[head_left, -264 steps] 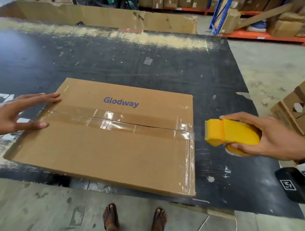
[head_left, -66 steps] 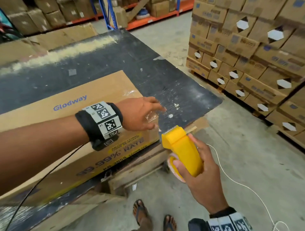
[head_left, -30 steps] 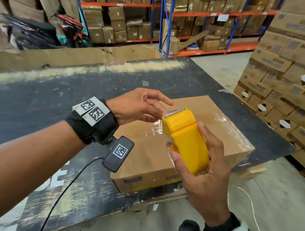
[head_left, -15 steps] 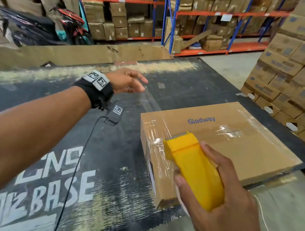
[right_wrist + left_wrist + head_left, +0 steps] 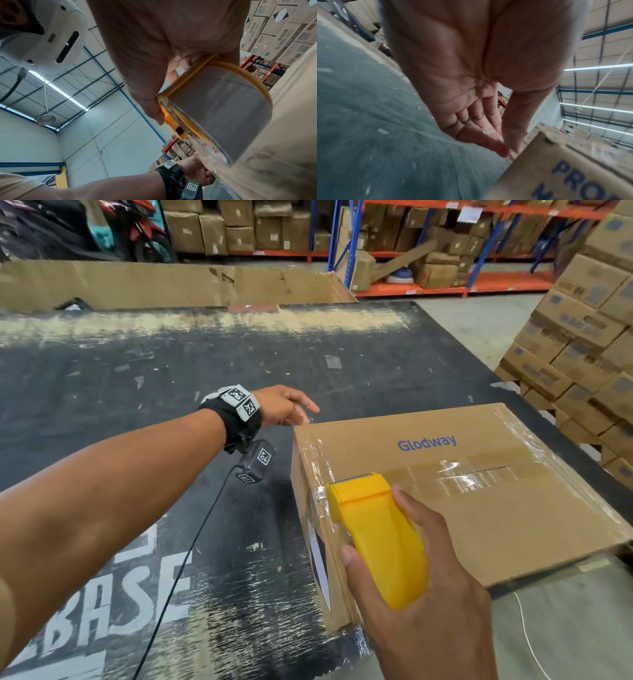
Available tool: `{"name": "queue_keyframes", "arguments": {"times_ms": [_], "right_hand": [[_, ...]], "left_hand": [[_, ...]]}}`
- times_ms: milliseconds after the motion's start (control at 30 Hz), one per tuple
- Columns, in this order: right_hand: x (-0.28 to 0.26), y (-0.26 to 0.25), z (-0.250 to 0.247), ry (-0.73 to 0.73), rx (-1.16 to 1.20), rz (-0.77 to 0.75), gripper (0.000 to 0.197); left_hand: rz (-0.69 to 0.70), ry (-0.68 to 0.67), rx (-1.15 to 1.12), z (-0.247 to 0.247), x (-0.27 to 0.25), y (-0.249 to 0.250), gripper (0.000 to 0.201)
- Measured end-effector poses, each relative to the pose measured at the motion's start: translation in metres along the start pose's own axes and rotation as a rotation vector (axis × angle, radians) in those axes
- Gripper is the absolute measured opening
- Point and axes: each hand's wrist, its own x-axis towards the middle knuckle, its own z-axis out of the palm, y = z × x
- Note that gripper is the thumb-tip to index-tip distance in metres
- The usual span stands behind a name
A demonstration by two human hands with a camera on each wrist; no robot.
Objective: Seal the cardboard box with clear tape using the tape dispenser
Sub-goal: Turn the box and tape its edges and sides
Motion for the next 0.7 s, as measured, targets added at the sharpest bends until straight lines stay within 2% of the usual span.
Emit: {"name": "queue_keyframes", "arguments": {"times_ms": [67,100,167,200,233,333,433,500,700], "right_hand": [[-0.002,0.003,0.003,-0.020,-0.007,0.027,0.078],[-0.004,0.005,0.005,-0.024,-0.006,0.036,0.078],[-0.007,0.008,0.007,-0.020,0.005,0.046,0.076],[-0.009,0.010,0.008,-0.021,0.009,0.050,0.075],[-0.011,0.011,0.009,-0.026,0.011,0.055,0.075],[-0.014,0.013,0.008,-0.031,0.008,0.070,0.074],[-0.015,0.012,0.004,-0.057,0.013,0.087,0.070],[-0.015,0.010,0.002,-0.096,0.042,0.112,0.070],[-0.040,0.015,-0.015,-0.118,0.000,0.095,0.068]], "left_hand": [[-0.043,-0.033,-0.054,0.005,0.000,-0.009,0.031],[-0.051,-0.033,-0.010,0.007,-0.001,-0.013,0.031],[-0.030,0.003,0.233,0.007,-0.006,-0.020,0.035],[0.009,0.064,0.337,0.006,-0.008,-0.024,0.036],[0.050,0.127,0.315,0.006,-0.012,-0.028,0.034],[0.250,0.265,0.009,0.012,-0.030,-0.031,0.025],[0.387,0.193,0.031,0.030,-0.049,-0.032,0.033],[0.391,0.134,0.098,0.041,-0.054,-0.038,0.036],[0.385,0.181,0.073,0.049,-0.055,-0.043,0.033]]}}
